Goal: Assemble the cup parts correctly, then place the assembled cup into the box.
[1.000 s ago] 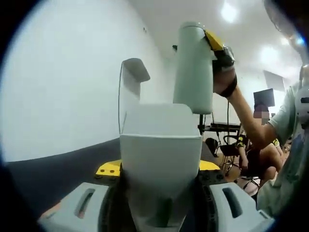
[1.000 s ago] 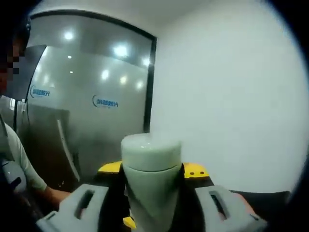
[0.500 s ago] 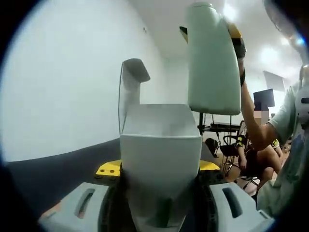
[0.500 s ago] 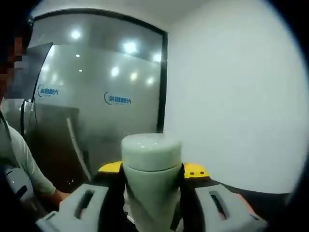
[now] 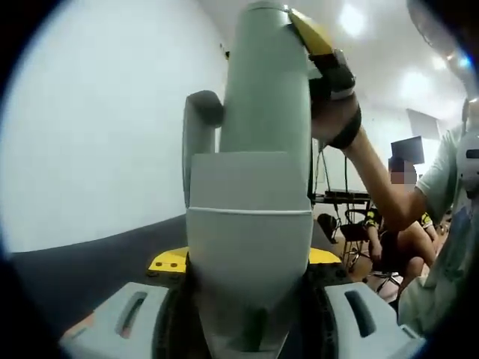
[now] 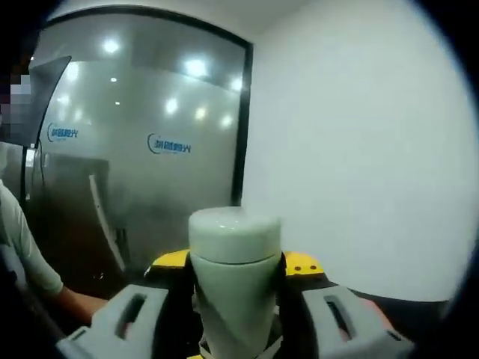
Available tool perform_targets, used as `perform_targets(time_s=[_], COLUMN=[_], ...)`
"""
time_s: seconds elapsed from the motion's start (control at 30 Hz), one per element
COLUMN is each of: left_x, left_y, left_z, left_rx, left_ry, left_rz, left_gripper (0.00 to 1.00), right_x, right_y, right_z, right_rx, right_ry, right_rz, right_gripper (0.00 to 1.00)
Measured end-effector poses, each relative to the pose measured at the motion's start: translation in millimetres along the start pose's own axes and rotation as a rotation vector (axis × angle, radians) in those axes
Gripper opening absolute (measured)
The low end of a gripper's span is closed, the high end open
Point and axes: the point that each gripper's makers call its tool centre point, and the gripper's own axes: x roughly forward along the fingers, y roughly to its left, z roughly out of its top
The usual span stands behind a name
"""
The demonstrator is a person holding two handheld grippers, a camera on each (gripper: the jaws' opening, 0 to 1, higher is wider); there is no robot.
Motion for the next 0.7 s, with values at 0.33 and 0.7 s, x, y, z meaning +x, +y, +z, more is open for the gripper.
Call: perform_targets(time_s=[0.33,0.7], left_x=[-1.0,-1.6], left_y=[2.2,3.9], left_z=[0.1,-0.7], left_rx=[-0.014,-0.033], left_ry=[-0.007,-0.013], left_rz=[0.003,0.001], left_gripper=[0.51,0.51], right_x=[4.3,2.8], right_y=[-1.6,8.8], right_z=[-29.9,-61.4], right_rx=[0.044,0.006], right_ry=[-0.009,-0.009], right_rz=[0.053,0.15], right_gripper=[0.41,0.42])
